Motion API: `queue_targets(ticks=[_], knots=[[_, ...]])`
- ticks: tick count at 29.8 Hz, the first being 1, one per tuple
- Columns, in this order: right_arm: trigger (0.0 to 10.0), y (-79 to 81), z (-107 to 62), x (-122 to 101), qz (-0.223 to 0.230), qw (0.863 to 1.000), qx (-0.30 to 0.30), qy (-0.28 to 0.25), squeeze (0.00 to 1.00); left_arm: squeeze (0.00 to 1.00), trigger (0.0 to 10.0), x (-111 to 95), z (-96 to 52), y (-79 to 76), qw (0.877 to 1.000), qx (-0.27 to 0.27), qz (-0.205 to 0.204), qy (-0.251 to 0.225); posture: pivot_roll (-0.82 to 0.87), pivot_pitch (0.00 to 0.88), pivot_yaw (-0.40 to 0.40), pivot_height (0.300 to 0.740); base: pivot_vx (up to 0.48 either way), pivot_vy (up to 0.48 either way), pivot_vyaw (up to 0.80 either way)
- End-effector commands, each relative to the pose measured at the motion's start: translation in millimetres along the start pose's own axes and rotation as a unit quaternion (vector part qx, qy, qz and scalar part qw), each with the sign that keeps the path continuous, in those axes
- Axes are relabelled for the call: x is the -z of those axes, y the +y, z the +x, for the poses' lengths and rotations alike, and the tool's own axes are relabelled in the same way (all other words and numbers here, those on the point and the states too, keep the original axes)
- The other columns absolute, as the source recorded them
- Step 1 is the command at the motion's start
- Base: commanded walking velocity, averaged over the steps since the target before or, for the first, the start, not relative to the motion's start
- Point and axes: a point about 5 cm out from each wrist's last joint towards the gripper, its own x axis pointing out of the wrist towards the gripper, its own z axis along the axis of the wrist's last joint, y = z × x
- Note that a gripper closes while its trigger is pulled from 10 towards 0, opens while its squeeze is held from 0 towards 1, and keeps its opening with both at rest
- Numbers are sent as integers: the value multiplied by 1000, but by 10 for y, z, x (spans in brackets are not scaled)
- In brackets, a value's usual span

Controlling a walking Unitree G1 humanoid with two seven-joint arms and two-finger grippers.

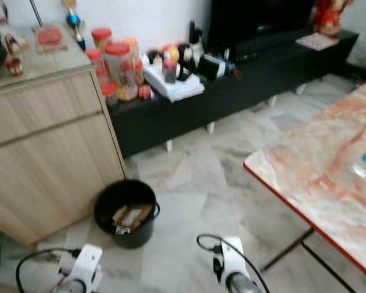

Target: Picking trash to rubbish bin

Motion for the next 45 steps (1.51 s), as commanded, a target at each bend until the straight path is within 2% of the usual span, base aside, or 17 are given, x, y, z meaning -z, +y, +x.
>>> queue_targets(ticks=[1,10,17,22,30,36,41,45], knots=[[10000,21,17,-63,7,1000,-2,-6,0,0,10000,66,-12,61,1000,-7,0,13,30,35,-7,740,480,0,0],[10000,19,19,-78,0,1000,-4,-7,0,0,10000,49,-8,61,1000,-9,-3,10,30,36,-6,740,477,0,0],[10000,23,20,-78,8,1000,-2,-8,0,0,10000,41,-6,66,1000,-9,-4,10,31,37,-6,740,476,0,386],[10000,26,21,-86,-3,1000,-4,-10,0,0,10000,39,-6,72,1000,-10,-4,10,32,39,-5,740,470,0,160],[10000,27,19,-80,12,1000,-3,-11,0,0,10000,11,-2,75,1000,-11,-4,4,32,41,-4,740,386,0,280],[10000,40,33,-164,8,1000,-8,-25,0,0,10000,-113,19,95,1000,-16,-6,-16,32,45,-6,740,0,0,0],[10000,164,72,-429,-29,996,-62,-59,0,0,10000,-489,53,123,996,-17,-21,-85,32,48,-8,740,0,0,0],[10000,229,84,-561,-37,992,-91,-72,0,0,10000,-665,58,118,993,-8,-14,-115,33,49,-10,740,0,0,0]])
